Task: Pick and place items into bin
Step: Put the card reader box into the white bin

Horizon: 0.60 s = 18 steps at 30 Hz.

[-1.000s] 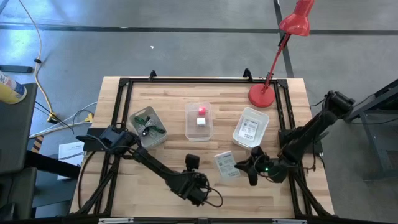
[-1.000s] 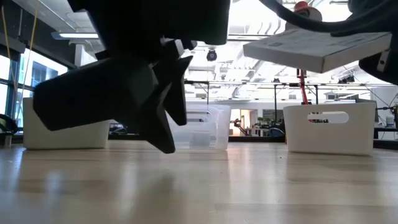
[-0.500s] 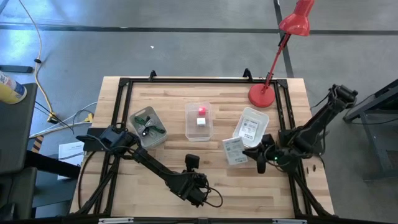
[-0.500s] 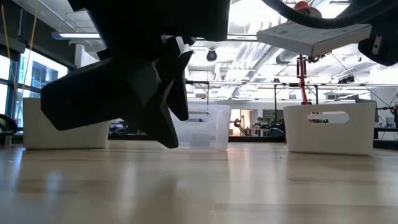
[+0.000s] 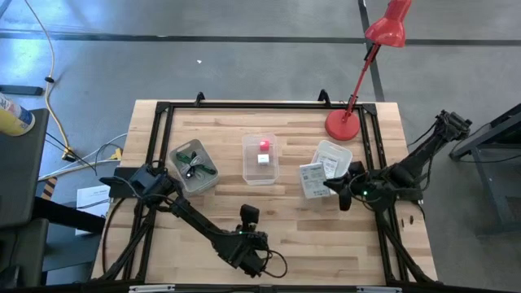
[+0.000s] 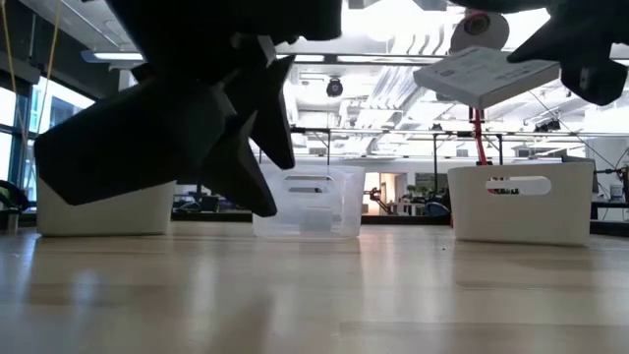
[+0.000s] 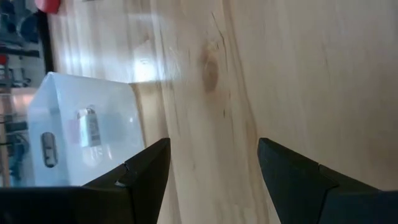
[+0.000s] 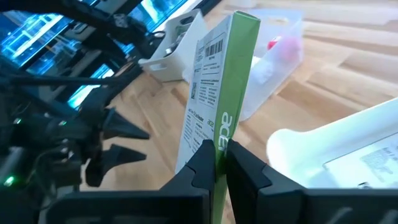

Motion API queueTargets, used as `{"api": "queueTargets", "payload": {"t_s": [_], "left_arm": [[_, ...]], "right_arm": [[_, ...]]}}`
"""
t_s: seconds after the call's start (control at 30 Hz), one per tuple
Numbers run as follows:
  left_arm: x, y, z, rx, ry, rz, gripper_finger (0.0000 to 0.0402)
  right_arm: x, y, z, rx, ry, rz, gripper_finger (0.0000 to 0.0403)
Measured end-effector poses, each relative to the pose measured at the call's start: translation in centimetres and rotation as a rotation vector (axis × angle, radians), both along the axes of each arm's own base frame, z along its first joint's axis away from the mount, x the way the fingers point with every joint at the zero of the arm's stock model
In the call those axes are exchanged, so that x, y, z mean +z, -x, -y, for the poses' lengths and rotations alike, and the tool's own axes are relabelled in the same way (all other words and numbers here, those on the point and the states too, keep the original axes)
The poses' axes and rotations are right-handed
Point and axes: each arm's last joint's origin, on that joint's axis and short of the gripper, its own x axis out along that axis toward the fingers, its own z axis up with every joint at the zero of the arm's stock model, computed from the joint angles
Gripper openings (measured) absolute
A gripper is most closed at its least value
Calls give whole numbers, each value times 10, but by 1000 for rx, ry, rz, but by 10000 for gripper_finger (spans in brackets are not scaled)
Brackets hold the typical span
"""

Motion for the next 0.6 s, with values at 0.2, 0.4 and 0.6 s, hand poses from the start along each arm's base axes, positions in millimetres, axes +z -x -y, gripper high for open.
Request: {"api": "queueTargets", "payload": {"t_s": [0.2, 0.4, 0.6], "left_arm": [[1, 2, 0, 2, -30, 0, 232], [1, 2, 0, 2, -57, 15, 232], [2, 3, -1, 1, -76, 2, 232]], "right_arm": [[2, 6, 15, -53, -11, -24, 15], [-1, 10, 30, -120, -29, -76, 17], [-4, 10, 41, -186, -57, -123, 19]]}}
